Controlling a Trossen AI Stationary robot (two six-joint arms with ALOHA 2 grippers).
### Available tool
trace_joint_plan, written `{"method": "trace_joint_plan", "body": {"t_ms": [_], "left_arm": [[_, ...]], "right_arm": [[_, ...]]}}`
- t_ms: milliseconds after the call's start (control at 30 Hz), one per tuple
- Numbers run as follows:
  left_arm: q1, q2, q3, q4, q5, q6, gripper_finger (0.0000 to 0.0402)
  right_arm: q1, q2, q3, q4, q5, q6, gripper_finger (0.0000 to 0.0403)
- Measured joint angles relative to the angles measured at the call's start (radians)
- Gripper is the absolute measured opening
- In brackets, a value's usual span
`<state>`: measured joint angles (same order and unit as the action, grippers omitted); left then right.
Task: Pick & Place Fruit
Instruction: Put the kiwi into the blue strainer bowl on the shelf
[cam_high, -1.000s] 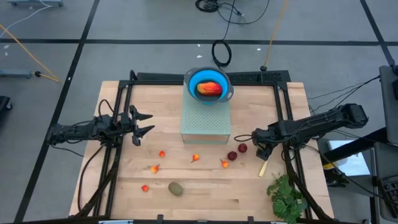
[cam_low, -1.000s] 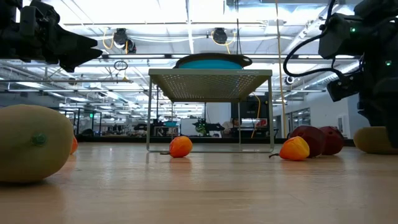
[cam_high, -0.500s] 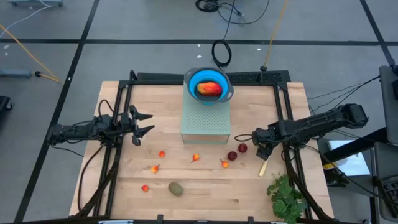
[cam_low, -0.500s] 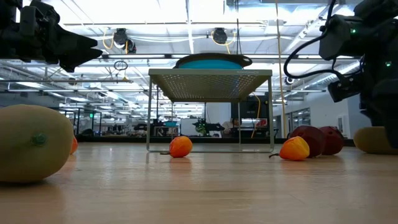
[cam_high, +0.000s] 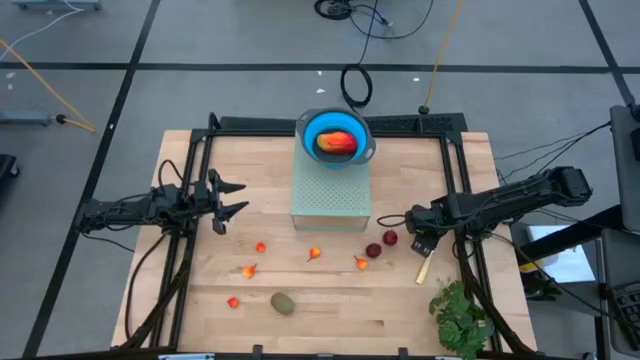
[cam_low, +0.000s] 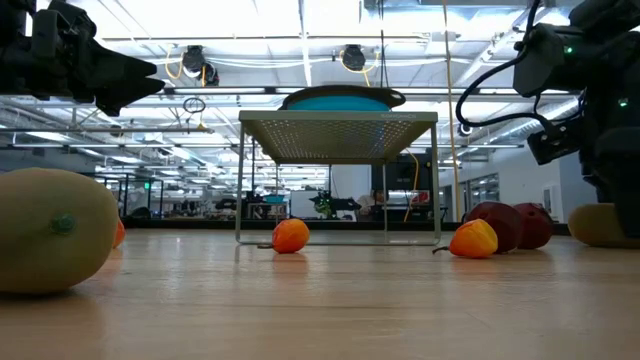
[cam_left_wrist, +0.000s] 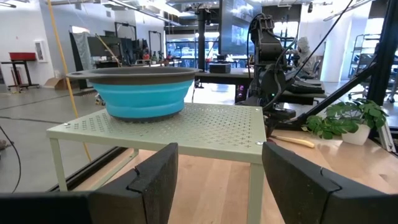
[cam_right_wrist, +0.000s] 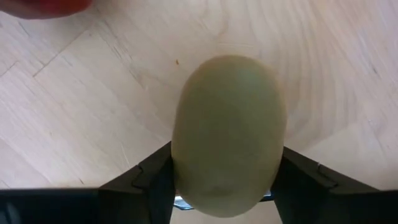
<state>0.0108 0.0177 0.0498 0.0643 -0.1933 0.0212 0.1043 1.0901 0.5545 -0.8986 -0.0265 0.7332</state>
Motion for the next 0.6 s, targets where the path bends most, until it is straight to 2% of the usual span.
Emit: {"method": "trace_joint_plan", "body": {"t_ms": [267,600], "left_arm": [[0.000,0.000,0.000,0.000,0.000,-0.042,0.0234],[0.000,0.000,0.000,0.001,0.000,-0.116,0.0234]], "right_arm": [[0.000,0.000,0.046,-0.030,-0.004,0.015,0.0206],[0.000,0.000,0.279,-0.267,-0.004,-0.036,0.0206]]}}
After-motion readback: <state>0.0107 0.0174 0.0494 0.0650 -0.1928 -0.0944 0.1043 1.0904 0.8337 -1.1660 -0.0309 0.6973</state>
